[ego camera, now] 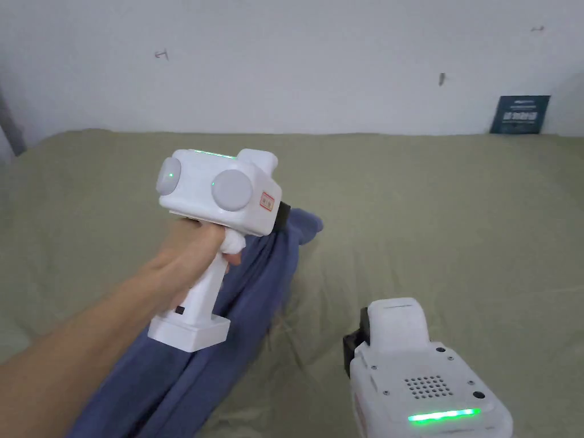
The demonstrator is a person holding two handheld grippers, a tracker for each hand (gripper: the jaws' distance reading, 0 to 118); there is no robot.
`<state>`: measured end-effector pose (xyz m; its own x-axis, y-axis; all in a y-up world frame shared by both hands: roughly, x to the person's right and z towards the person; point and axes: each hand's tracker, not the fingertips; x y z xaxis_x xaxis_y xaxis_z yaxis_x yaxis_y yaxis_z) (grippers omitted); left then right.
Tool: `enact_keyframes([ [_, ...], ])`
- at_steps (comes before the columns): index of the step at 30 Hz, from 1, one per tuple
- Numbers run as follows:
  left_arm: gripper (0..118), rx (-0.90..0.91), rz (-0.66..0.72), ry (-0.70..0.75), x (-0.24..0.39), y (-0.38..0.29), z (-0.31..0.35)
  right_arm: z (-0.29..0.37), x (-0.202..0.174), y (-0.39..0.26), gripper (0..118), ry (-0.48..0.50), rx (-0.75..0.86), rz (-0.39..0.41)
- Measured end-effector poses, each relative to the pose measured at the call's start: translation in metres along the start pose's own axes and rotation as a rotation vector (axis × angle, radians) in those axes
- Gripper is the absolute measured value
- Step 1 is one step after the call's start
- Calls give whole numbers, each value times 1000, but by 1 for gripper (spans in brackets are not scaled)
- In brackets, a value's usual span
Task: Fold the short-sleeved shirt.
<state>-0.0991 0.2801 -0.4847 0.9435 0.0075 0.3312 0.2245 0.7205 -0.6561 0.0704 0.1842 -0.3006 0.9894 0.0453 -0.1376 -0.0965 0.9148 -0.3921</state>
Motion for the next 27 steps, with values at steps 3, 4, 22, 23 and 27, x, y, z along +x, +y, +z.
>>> enact_keyframes([
  [3, 1, 1, -62, -128, 66, 20, -30, 3, 29, -13, 1, -86, -20, -23],
  [4, 1, -6, -85, -156, 83, 21, -40, 3, 39, -16, 1, -107, -31, -43],
  [22, 37, -204, 24, -294, 117, -44, -199, -40, 111, -55, 1, -263, -172, -134],
  [23, 37, -192, 21, -295, 109, -43, -189, -40, 110, -52, 1, -258, -167, -136],
  [27, 111, 10, 63, -122, 73, -57, -114, -39, 102, -41, 1, -225, -144, -112],
])
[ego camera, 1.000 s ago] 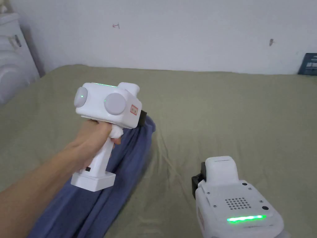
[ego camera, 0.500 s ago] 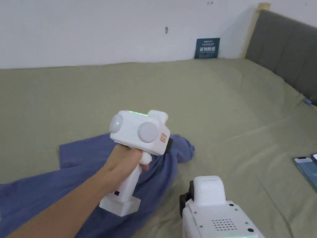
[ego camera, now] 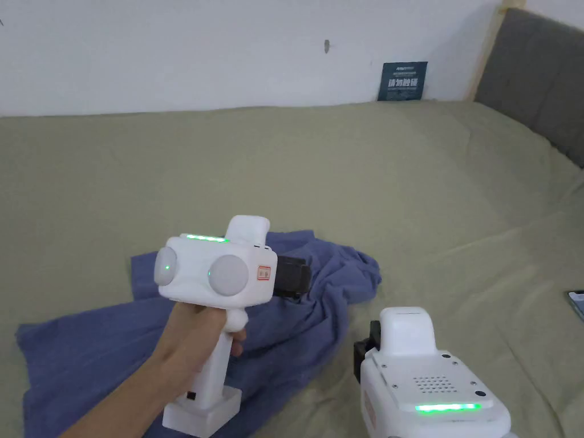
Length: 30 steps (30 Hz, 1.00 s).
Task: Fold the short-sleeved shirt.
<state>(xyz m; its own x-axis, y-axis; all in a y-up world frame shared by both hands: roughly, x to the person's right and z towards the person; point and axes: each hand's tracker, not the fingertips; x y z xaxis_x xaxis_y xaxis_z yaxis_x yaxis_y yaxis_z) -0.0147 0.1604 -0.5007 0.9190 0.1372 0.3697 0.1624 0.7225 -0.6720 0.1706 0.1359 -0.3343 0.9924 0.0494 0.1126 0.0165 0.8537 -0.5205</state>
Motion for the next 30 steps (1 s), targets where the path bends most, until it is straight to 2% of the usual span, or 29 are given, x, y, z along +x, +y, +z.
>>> enact_keyframes([
  [3, 108, 105, 3, 163, -30, -23, 77, 3, -11, 6, 1, 32, 14, 30],
  [5, 98, 162, 36, 216, -58, -44, 127, 4, -20, 11, 1, 63, 26, 28],
  [6, 76, 175, 48, 261, -68, -57, 151, 5, -25, 14, 1, 72, 26, 28],
  [7, 41, 186, 54, 296, -77, -70, 170, 5, -30, 16, 1, 82, 30, 33],
  [8, 0, 205, 67, 335, -86, -84, 187, 6, -36, 18, 1, 90, 37, 44],
  [9, 0, 243, 103, 408, -95, -100, 204, 7, -43, 20, 1, 98, 42, 53],
  [12, 0, 257, 153, 482, -112, -132, 234, 11, -61, 25, 1, 124, 56, 68],
  [19, 0, 188, 254, 483, -149, -145, 232, 11, -98, 35, 1, 174, 79, 103],
  [24, 0, 92, 271, 423, -184, -122, 188, -2, -110, 40, 1, 192, 70, 118],
  [30, 0, -72, 301, 390, -241, -97, 107, -18, -108, 34, 1, 194, 48, 129],
])
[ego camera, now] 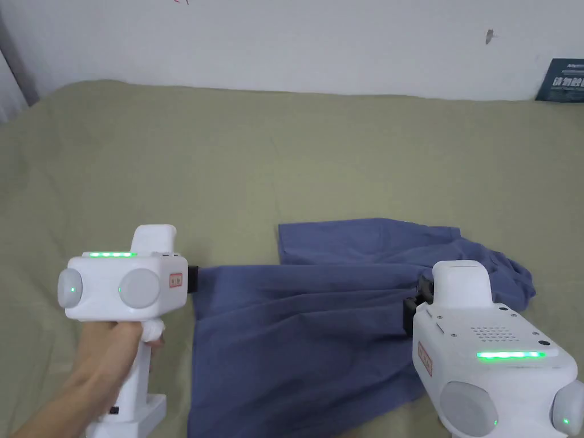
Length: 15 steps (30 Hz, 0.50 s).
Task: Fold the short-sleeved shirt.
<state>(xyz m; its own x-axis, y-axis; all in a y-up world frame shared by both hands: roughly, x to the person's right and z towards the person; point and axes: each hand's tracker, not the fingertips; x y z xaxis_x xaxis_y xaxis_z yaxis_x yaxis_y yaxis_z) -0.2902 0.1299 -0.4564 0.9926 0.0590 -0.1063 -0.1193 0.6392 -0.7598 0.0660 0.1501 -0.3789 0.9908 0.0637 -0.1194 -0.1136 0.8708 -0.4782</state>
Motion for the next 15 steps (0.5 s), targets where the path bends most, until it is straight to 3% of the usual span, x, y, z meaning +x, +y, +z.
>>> enact_keyframes([
  [3, 5, -70, -21, 10, 3, 12, -34, -11, 4, -6, 1, -8, -26, 18],
  [4, 26, -89, -29, 9, 4, 15, -42, -14, 5, -9, 1, -11, -31, 22],
  [6, 118, -157, -32, 10, 8, 17, -59, -20, 11, -14, 1, -18, -45, 13],
  [8, 110, -114, -49, 94, 7, 15, -61, -25, 17, -18, 1, -27, -67, -7],
  [10, 109, -181, -69, 125, 4, 13, -74, -28, 25, -24, 1, -30, -74, -25],
  [13, 101, -173, -65, 104, 8, 9, -68, -30, 38, -30, 1, -52, -100, -31],
  [14, 85, -166, -83, 85, 7, 10, -61, -30, 46, -31, 1, -59, -109, -45],
  [15, 49, -149, -103, 51, 16, 11, -56, -31, 55, -31, 1, -71, -121, -76],
])
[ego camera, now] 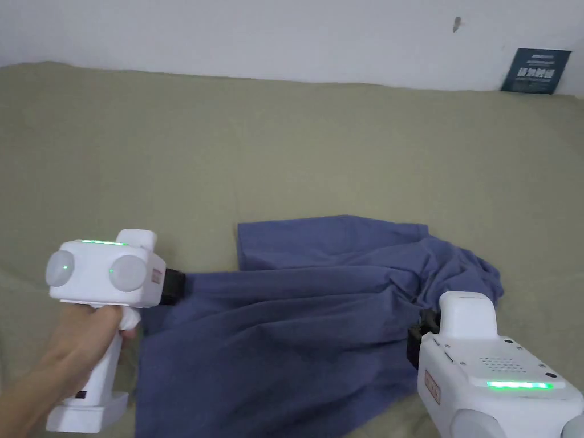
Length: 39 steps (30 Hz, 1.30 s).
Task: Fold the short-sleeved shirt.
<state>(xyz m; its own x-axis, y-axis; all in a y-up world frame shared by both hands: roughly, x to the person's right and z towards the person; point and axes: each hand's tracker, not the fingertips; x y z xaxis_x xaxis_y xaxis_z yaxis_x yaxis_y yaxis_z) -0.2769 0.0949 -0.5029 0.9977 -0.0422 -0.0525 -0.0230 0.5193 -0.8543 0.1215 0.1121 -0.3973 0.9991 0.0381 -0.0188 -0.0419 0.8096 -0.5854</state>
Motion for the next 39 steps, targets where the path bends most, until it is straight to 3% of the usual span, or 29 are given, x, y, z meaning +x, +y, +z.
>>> enact_keyframes([
  [1, 7, -8, -39, -41, 3, 1, 7, 0, 9, 2, 1, -5, -5, -29],
  [2, 3, 7, -59, -43, 6, 0, 12, -2, 20, 4, 1, -22, -7, -44],
  [6, 3, 15, -71, -46, 20, -1, 19, -15, 67, 22, 1, -123, -3, -7],
  [12, 3, 15, -51, -61, 24, 0, 10, -91, 145, 77, 1, -84, -165, -81],
  [17, 3, 11, -19, -79, 20, -4, 0, -144, 171, 96, 2, -45, -250, -132],
  [18, 3, 13, -7, -85, 19, -4, -1, -152, 173, 95, 12, -40, -262, -142],
  [19, 3, 11, 1, -91, 18, -3, -2, -159, 174, 95, 45, -39, -278, -149],
  [20, 3, 9, 1, -92, 20, -1, -4, -167, 174, 93, 91, -31, -316, -157],
  [21, 3, 10, -2, -92, 21, 0, -4, -170, 169, 88, 116, -19, -363, -146],
  [23, 3, 11, -12, -89, 23, 0, -5, -183, 168, 91, 103, -48, -349, -96],
  [26, 3, 11, -17, -84, 26, 0, -7, -178, 149, 78, 101, -79, -396, -41],
  [28, 3, 11, -6, -85, 26, 0, -7, -176, 144, 76, 88, -84, -383, -24],
  [29, 3, 10, 1, -87, 26, 0, -7, -179, 148, 78, 71, -63, -374, -37],
  [30, 3, 7, 9, -90, 26, 1, -7, -173, 146, 83, 33, -47, -364, -54],
  [31, 3, 2, 14, -92, 26, 3, -6, -168, 143, 86, 9, -53, -356, -52],
  [36, 3, 20, 50, -52, 16, 3, 25, -118, 131, 110, 9, -87, -266, 23],
  [39, 3, 83, 107, -61, -5, 10, 67, -85, 142, 132, 9, -72, -211, 16],
])
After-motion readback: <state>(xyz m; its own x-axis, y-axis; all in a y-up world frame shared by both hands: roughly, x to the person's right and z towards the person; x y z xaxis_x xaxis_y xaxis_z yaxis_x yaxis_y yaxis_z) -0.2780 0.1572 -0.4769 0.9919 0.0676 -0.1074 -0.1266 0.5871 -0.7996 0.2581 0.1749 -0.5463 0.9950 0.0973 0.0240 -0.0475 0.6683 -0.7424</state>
